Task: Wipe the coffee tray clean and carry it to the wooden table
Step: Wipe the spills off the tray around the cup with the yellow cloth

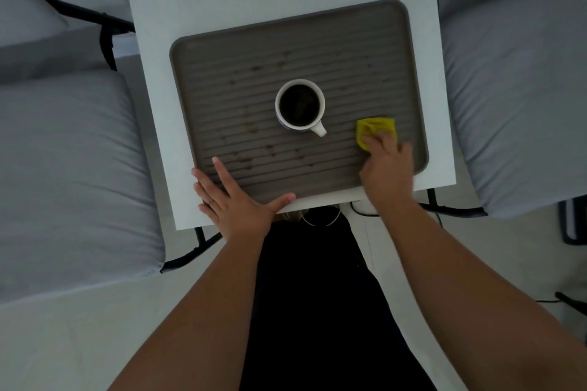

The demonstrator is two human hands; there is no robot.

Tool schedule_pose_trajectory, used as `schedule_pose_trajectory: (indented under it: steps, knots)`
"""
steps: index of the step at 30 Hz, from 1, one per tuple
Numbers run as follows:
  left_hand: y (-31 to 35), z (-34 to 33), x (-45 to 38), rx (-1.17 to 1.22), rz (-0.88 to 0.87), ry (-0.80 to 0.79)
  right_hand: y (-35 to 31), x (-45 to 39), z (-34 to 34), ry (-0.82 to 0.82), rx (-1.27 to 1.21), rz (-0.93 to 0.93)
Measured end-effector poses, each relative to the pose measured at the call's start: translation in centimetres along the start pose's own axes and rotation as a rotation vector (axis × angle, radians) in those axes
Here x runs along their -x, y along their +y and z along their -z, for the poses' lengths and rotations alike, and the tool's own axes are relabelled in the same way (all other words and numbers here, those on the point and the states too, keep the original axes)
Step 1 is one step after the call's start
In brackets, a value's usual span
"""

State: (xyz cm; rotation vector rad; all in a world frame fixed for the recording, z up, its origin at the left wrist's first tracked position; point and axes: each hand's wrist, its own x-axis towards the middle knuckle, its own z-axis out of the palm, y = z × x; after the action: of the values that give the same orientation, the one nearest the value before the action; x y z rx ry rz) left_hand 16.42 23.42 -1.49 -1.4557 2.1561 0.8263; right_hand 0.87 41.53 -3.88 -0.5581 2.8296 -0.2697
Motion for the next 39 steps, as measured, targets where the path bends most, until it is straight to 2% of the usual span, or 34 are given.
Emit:
schedule_pose_trajectory:
  steps: [3,6,9,11,13,15,16,17,20,22,23,25,27,29,31,33,35,39]
  knots:
    - [0.2,0.2,0.0,-0.014,0.006,-0.016,-1.4,0.3,-0.1,0.065,-0.063,-0.069]
    - [0.4,0.3,0.0,-0.014,-0.001,-0.019,-5.0,1.3,-0.9,-0.004,-0.049,0.102]
    - [0.2,0.3,0.1,-0.008,0.002,-0.013,-3.8,0.8,-0.8,-0.026,-0.058,0.211]
    - [0.1,0.3,0.1,-0.008,0.005,-0.022,-0.7,0.0,-0.2,0.036,-0.105,0.118]
    - [0.0,0.2,0.0,-0.006,-0.002,-0.026,2.2,-1.1,0.8,0.107,-0.158,-0.097]
    - [0.1,0.2,0.0,-0.002,-0.008,-0.027,2.4,-2.1,1.2,0.108,-0.187,-0.284]
    - [0.1,0.1,0.0,0.0,-0.006,-0.025,1.2,-2.4,1.2,0.102,-0.194,-0.284]
    - [0.2,0.1,-0.1,-0.001,-0.002,-0.024,-0.4,-2.6,0.9,0.084,-0.192,-0.205]
    - [0.3,0.0,-0.1,0.003,0.002,-0.017,-3.4,-2.5,-0.3,-0.029,-0.123,0.194]
    - [0.4,0.0,-0.1,0.014,0.002,-0.019,-1.6,-3.1,-0.3,-0.038,-0.079,0.276]
    - [0.4,0.0,-0.1,0.018,0.0,-0.019,0.0,-3.6,0.2,-0.02,-0.069,0.219]
    - [0.5,0.0,-0.1,0.021,0.004,-0.02,3.3,-4.2,0.7,0.054,-0.08,-0.017]
    - [0.6,0.1,-0.1,0.006,0.011,-0.022,3.3,-4.2,1.0,0.101,-0.089,-0.147]
    - [0.7,0.2,-0.1,-0.001,0.018,-0.027,0.0,-3.3,0.6,0.047,-0.076,-0.078]
    - [0.7,0.2,-0.2,0.007,0.019,-0.028,-3.4,-1.8,-0.3,-0.011,-0.036,0.121]
    - [0.6,0.3,-0.1,0.02,0.02,-0.028,-4.0,-1.1,-0.8,-0.037,-0.003,0.237]
    - [0.5,0.3,-0.1,0.025,0.021,-0.026,-1.9,-1.9,-0.3,-0.011,0.004,0.204]
    - [0.6,0.3,-0.1,0.03,0.026,-0.033,1.9,-2.9,1.2,0.074,0.007,-0.066]
